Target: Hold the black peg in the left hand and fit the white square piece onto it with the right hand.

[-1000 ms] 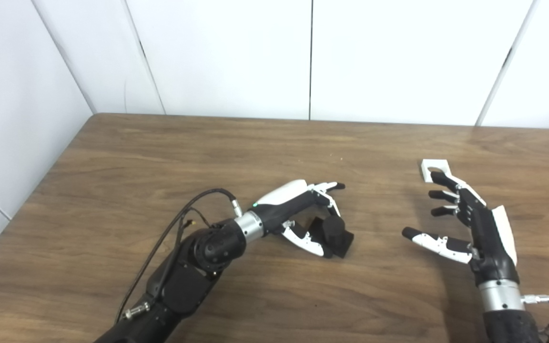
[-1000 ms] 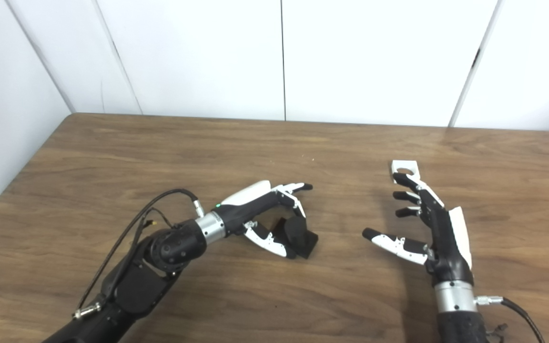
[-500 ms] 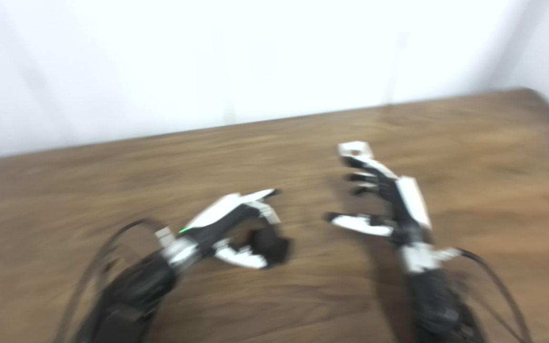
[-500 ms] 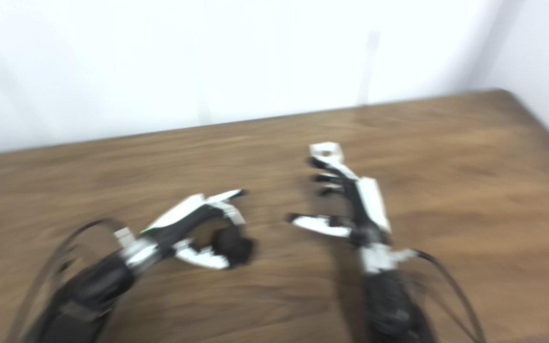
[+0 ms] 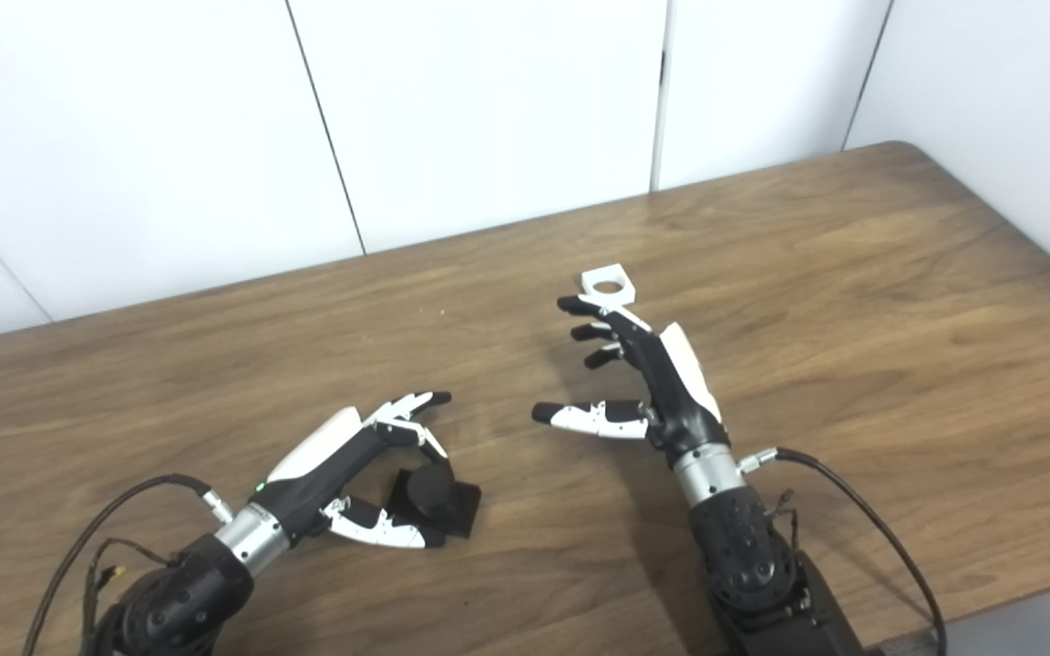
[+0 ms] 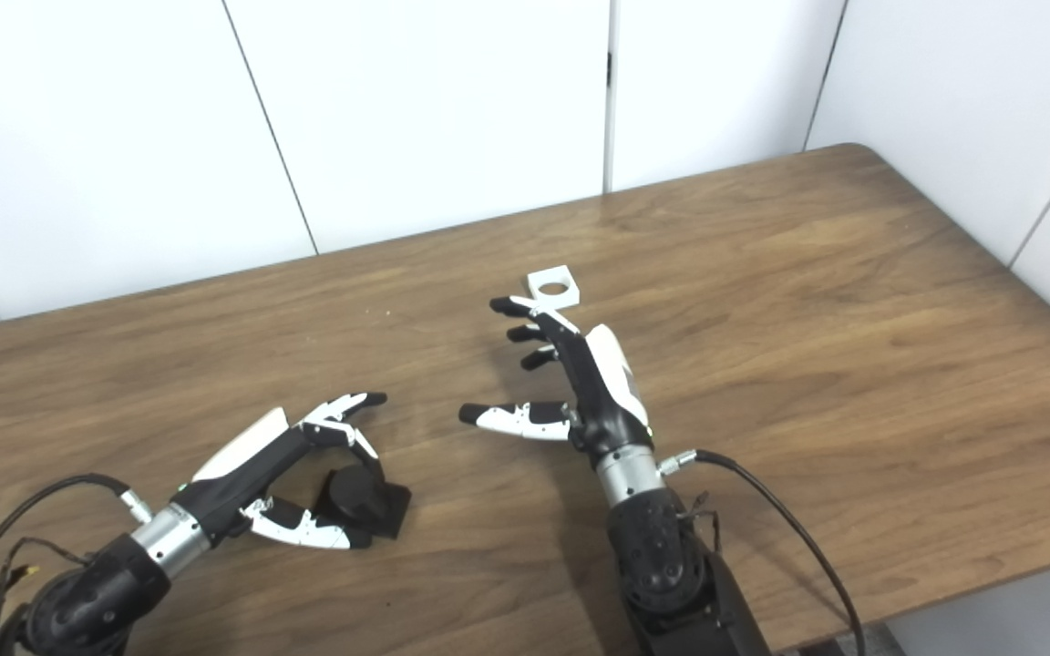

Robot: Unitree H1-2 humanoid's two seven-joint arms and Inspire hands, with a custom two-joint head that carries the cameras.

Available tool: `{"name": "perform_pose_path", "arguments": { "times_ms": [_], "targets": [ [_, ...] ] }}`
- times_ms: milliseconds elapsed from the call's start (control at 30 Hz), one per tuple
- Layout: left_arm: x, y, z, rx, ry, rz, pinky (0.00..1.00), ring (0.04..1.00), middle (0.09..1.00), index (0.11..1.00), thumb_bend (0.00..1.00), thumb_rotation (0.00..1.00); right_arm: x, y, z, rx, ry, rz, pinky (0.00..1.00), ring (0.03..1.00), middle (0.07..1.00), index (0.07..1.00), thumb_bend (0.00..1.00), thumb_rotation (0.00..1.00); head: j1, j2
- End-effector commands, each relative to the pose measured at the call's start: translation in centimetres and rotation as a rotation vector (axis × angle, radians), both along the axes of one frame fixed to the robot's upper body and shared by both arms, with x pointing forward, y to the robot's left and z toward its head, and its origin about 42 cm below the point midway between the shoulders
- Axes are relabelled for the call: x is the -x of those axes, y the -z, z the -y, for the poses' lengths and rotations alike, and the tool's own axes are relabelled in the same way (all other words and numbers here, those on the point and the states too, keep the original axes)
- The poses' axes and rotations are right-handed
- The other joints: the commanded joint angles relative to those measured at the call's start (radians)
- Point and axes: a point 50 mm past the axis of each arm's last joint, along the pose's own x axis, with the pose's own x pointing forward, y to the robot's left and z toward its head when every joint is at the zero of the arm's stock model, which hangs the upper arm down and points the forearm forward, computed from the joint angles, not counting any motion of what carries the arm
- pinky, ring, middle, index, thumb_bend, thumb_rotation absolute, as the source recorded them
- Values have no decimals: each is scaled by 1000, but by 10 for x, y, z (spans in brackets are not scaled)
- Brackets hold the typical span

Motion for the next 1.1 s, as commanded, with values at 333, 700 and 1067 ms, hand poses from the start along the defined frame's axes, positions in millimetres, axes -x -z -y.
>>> {"name": "perform_pose_path", "arguments": {
  "times_ms": [333,700,1067],
  "targets": [
    [0,0,-17,-50,-18,-21,968,1000,975,490,522,60,-65,-67,49,279,31,159,610,734,810,757,705,216,-2,-4],
    [0,2,-16,-51,-20,-34,949,1000,976,490,522,62,-125,-124,84,533,27,105,596,742,806,752,723,172,3,-8],
    [2,4,-16,-55,-12,-30,988,1000,975,490,521,65,-176,-158,92,803,-51,-53,628,820,869,763,744,243,11,-3]
  ]
}}
